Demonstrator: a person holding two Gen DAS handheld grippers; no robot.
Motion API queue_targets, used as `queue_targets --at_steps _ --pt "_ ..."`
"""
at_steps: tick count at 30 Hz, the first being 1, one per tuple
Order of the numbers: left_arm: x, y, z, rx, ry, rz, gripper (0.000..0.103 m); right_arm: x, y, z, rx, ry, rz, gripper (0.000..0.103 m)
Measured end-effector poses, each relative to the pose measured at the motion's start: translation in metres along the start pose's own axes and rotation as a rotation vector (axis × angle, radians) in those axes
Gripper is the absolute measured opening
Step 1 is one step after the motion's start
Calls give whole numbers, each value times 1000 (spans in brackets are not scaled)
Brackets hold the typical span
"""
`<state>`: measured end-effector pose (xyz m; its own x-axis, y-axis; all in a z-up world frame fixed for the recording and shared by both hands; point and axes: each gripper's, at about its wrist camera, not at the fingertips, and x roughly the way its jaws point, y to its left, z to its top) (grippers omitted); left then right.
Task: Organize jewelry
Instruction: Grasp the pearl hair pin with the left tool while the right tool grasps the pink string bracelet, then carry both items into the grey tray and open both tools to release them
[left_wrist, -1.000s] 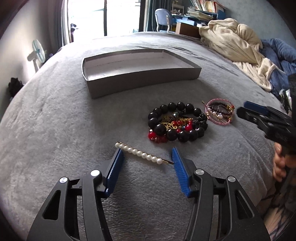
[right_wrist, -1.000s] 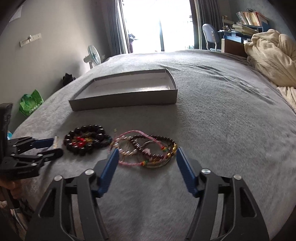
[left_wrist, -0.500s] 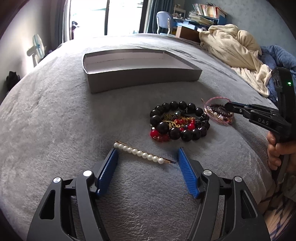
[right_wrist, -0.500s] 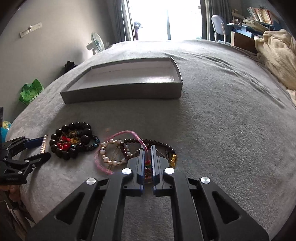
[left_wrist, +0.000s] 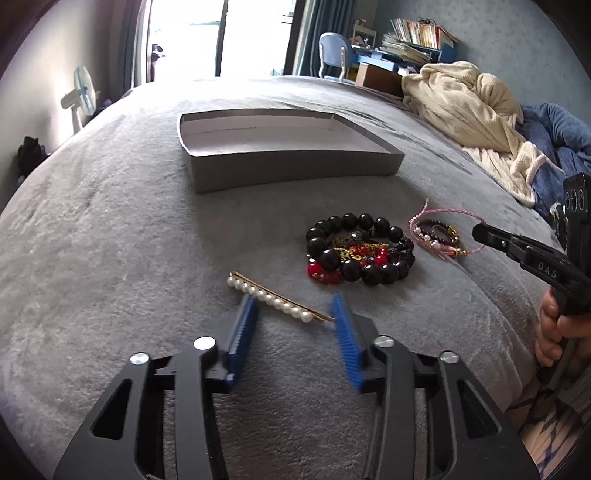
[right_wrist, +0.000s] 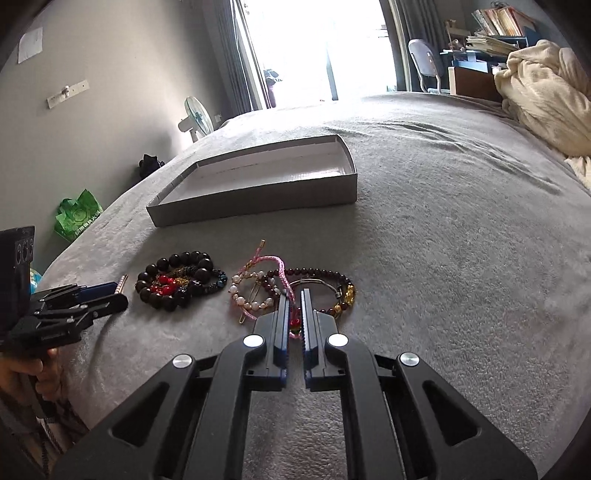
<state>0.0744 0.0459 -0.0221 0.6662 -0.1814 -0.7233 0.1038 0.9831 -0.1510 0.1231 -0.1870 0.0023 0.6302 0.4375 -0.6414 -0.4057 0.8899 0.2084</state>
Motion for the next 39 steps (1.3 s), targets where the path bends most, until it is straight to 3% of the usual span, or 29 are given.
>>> queue_targets --at_steps 3,8,10,12,17,19,21,22,29,39 --pt "-5 5 1 -16 -4 -8 29 -1 2 0 -4 -8 1 5" --pt "-8 10 -1 -23 9 -7 25 -1 3 -2 -7 -9 1 5" --pt "-6 14 0 -48 19 -18 27 -1 3 -2 -9 -9 1 6" --pt "-5 18 1 -80 21 -22 39 0 3 -3 -9 -10 1 5" --pt "6 16 6 -73 35 6 39 0 4 -3 -11 -11 1 6" --pt "11 13 7 -62 43 24 32 0 5 -2 -14 -13 2 6" --pt "11 10 8 -33 41 52 9 -1 6 -1 -17 -15 6 5" --pt "11 10 8 -25 39 57 6 -1 7 0 -18 -17 7 5" --pt "-6 7 12 8 -3 49 6 -10 12 15 -28 -48 20 5" --pt "-18 4 44 40 -63 47 6 -24 17 53 -44 -125 38 5"
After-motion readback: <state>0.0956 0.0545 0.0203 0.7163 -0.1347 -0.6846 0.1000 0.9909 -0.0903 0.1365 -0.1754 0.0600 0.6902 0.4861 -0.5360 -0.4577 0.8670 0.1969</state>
